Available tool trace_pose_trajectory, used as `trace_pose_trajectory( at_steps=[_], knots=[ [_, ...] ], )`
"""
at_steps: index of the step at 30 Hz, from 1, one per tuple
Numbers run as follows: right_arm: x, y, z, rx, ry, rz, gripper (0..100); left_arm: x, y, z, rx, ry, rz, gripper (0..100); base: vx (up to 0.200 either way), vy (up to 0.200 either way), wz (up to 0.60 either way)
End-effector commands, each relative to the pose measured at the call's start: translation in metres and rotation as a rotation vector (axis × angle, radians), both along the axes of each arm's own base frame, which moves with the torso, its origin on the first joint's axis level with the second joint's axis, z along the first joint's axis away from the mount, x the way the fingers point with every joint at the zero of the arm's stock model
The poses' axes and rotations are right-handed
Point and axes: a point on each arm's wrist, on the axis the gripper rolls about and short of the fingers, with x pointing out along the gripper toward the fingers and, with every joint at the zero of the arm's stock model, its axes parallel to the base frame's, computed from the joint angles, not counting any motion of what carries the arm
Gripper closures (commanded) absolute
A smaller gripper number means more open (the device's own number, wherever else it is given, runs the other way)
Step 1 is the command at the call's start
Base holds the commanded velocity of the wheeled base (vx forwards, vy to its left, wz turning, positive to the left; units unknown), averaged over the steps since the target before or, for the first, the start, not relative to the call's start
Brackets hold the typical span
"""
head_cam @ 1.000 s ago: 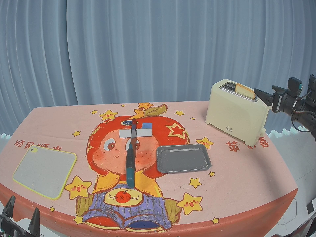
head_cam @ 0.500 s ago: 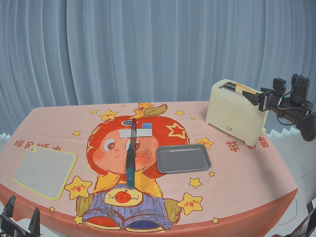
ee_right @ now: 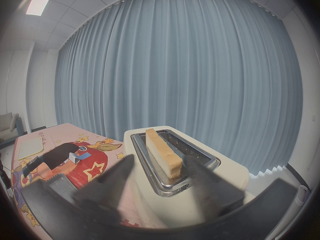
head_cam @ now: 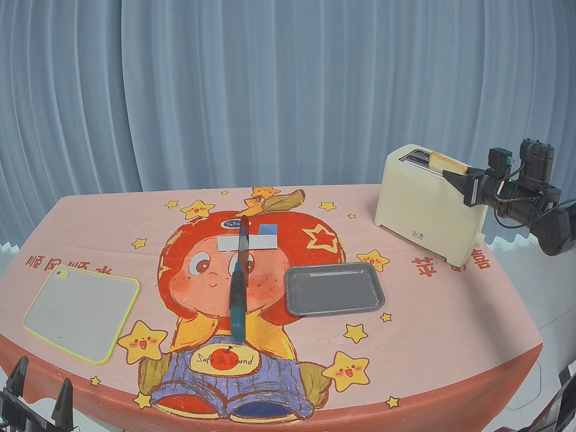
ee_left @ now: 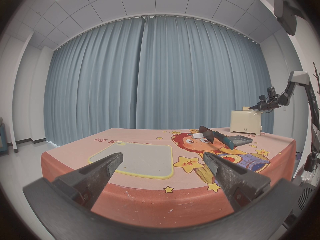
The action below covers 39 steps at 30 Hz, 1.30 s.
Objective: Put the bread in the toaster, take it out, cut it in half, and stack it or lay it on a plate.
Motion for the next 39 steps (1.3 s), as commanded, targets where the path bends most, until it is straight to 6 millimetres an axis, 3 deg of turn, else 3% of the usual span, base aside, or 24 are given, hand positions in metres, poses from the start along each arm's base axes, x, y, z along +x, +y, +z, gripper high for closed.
trace_pose_trajectory(
  at_steps=[1, 11, 19, 39],
  knots=[
    [0.0, 0.0, 0.0, 0.0, 0.001, 0.001, 100, 0.0, 0.0, -0.005, 0.0, 0.001, 0.001, 0, 0.0, 0.0, 0.0],
    [-0.002, 0.001, 0.004, -0.002, -0.015, -0.011, 100, 0.0, 0.0, -0.005, 0.0, 0.001, 0.001, 0, 0.0, 0.0, 0.0],
    [-0.012, 0.0, 0.024, 0.005, -0.074, -0.011, 100, 0.0, 0.0, -0.005, 0.0, 0.001, 0.001, 0, 0.0, 0.0, 0.0],
    [-0.06, -0.004, 0.078, 0.084, -0.223, -0.014, 100, 0.0, 0.0, -0.005, 0.0, 0.003, 0.001, 0, 0.0, 0.0, 0.0]
  ],
)
